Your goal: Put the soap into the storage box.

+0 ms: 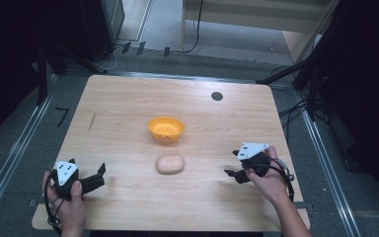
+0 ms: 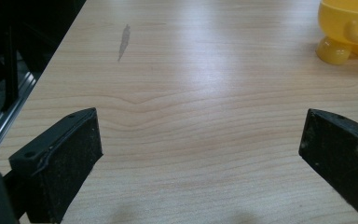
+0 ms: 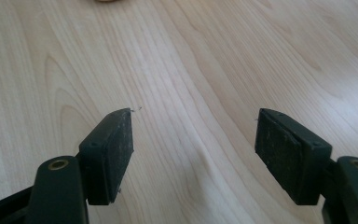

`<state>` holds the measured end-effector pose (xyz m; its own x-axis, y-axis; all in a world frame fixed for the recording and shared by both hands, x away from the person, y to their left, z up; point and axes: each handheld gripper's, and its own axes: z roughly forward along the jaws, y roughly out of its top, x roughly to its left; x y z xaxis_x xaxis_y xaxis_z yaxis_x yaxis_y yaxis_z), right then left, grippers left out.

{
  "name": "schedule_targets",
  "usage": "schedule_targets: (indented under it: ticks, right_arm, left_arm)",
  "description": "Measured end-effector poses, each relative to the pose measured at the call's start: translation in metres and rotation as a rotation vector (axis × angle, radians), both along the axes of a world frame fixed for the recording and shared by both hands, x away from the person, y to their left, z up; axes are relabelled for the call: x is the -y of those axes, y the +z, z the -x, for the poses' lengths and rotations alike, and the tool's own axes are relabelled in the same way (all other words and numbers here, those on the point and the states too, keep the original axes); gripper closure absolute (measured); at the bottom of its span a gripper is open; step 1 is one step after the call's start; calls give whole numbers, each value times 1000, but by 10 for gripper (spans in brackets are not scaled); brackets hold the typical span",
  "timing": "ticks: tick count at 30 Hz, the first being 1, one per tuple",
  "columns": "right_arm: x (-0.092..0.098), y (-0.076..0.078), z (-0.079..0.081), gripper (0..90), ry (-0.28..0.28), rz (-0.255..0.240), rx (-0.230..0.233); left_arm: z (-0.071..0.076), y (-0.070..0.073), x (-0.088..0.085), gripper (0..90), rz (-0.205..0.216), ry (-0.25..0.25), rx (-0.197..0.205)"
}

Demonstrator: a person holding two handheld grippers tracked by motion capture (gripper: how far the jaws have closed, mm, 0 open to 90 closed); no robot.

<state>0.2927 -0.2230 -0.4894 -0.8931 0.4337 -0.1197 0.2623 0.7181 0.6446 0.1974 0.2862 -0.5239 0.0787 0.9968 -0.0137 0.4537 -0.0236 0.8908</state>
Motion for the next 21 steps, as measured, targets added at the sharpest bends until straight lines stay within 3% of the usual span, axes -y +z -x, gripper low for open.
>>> schedule_targets:
  ticks: [5,11,21]
  right_arm:
    - [-21,5,-8,285,82,40,-11]
    - [-50,8,-16,274,171,50,-28]
    - [-71,5,-25,259,225,65,-51]
  left_arm:
    - [0,0,0,0,-1,-4,0]
    - [0,0,1,0,0,-6,1]
    - [0,0,0,0,-1,-6,1]
